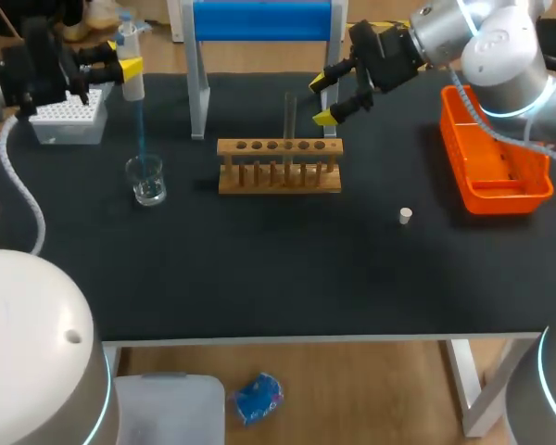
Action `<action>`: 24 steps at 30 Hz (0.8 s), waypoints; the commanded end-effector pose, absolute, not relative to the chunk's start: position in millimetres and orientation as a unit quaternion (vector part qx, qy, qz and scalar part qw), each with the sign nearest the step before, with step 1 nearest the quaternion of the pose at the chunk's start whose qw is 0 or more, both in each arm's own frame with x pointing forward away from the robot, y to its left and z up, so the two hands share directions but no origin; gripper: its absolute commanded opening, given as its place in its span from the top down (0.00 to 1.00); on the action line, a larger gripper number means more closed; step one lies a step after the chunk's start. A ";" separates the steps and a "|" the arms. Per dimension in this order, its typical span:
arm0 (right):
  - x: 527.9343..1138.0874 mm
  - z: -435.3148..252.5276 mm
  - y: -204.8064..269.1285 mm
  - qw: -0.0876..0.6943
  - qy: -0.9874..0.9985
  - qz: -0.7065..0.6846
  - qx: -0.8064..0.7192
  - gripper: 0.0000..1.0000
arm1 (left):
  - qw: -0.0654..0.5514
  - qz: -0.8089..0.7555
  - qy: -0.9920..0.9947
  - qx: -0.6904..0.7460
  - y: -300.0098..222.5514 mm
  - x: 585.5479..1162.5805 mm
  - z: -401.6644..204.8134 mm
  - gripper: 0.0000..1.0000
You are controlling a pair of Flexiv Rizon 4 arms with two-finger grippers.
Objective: Invert the test tube, pick up the pipette, mount the tip to pipette, aspirate from beaker and dispense into the tube, eject the tip, return the pipette, and cap with the stopper.
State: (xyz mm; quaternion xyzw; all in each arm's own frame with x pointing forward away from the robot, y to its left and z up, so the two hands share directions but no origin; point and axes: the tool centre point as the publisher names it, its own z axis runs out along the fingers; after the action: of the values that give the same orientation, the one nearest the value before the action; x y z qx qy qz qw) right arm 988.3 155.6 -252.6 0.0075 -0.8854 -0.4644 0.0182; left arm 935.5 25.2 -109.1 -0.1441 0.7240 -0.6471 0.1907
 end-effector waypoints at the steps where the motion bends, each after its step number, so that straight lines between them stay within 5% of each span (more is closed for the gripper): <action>1: 989.0 -252.2 155.2 0.020 -0.886 -0.463 0.008 0.00 | 0.186 -0.630 0.736 -0.162 15.3 928.0 -85.3 1.00; 24: 989.0 -252.2 155.2 0.020 -0.886 -0.463 0.008 0.00 | 0.100 -0.672 0.733 -0.018 -129.8 927.4 53.6 1.00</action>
State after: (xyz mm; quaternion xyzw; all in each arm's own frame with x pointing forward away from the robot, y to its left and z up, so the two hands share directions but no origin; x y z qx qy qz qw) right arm 988.2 155.7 -252.6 0.0076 -0.8854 -0.4643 0.0182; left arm 905.6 -105.1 46.6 -0.0370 0.7293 -0.6720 0.1227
